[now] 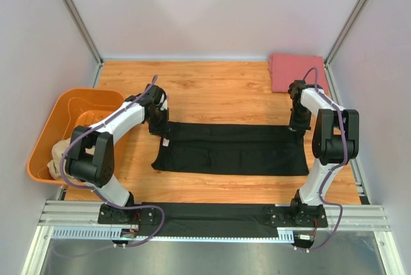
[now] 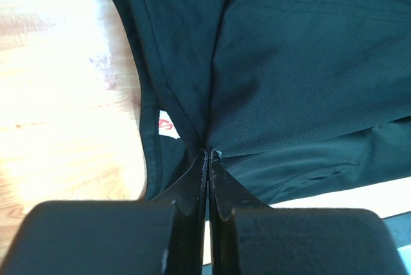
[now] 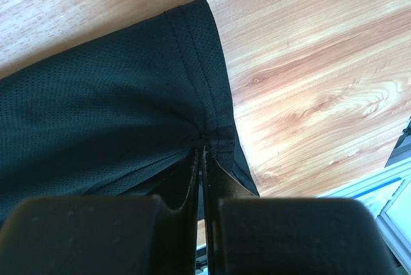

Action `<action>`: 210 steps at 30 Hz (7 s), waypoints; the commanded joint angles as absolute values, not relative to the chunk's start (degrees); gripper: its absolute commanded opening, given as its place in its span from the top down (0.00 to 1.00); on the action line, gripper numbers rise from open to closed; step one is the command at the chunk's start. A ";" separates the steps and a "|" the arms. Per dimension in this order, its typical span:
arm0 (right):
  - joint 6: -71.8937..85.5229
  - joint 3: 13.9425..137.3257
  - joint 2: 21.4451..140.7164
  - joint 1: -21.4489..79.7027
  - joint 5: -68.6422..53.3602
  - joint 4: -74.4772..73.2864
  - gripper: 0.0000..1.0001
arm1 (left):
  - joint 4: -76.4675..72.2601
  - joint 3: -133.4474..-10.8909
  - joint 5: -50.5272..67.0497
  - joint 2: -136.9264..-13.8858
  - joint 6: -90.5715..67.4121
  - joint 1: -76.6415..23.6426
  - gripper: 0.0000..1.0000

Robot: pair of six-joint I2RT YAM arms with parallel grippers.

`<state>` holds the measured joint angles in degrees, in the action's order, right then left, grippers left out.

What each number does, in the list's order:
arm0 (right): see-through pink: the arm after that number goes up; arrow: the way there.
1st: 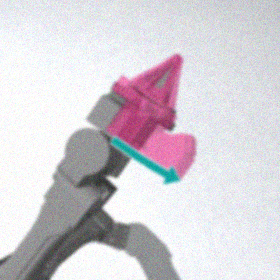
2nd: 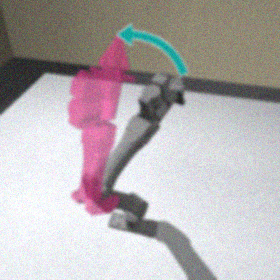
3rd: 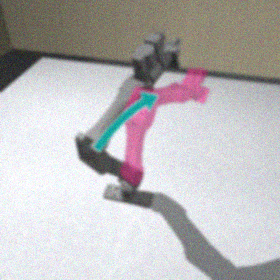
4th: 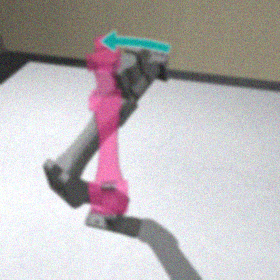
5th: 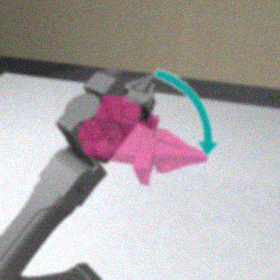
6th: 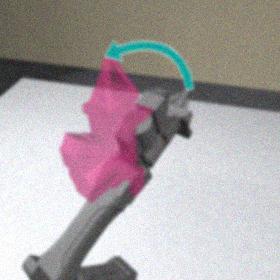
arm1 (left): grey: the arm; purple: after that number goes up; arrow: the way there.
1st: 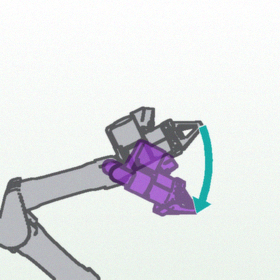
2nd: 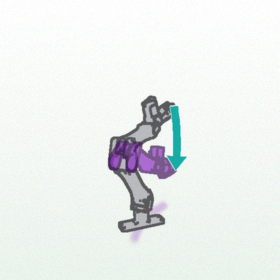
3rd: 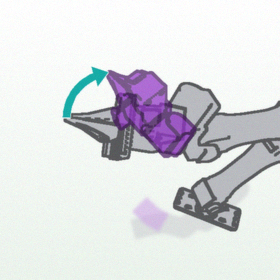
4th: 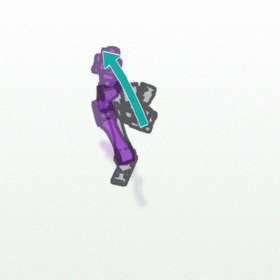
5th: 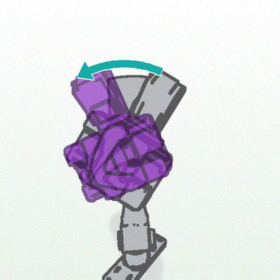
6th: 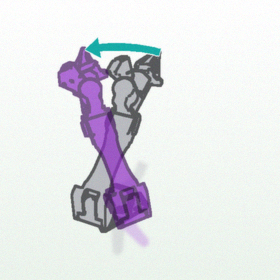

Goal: Fold and stack the t-shirts
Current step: Fold the tshirt

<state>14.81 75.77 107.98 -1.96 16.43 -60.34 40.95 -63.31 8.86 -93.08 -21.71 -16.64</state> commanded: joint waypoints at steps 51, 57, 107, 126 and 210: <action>17.84 68.47 102.92 8.26 -7.21 -48.52 0.43 | 46.05 -69.77 -9.05 -107.48 -46.32 -27.77 0.55; 19.51 67.94 103.36 10.01 -8.78 -47.55 0.42 | 46.41 -79.44 -10.19 -116.35 -39.57 -26.55 0.56; 44.20 55.45 101.60 39.72 -9.82 -38.87 0.33 | 40.26 -124.01 2.36 -144.40 -16.18 -21.45 0.58; 25.52 73.22 95.99 39.47 -6.52 -48.86 0.21 | 48.24 -118.42 0.70 -117.12 -10.63 -21.36 0.52; 30.76 33.31 83.76 22.24 -24.88 -34.63 0.55 | 12.66 -17.05 17.32 -74.36 -83.85 -47.29 0.56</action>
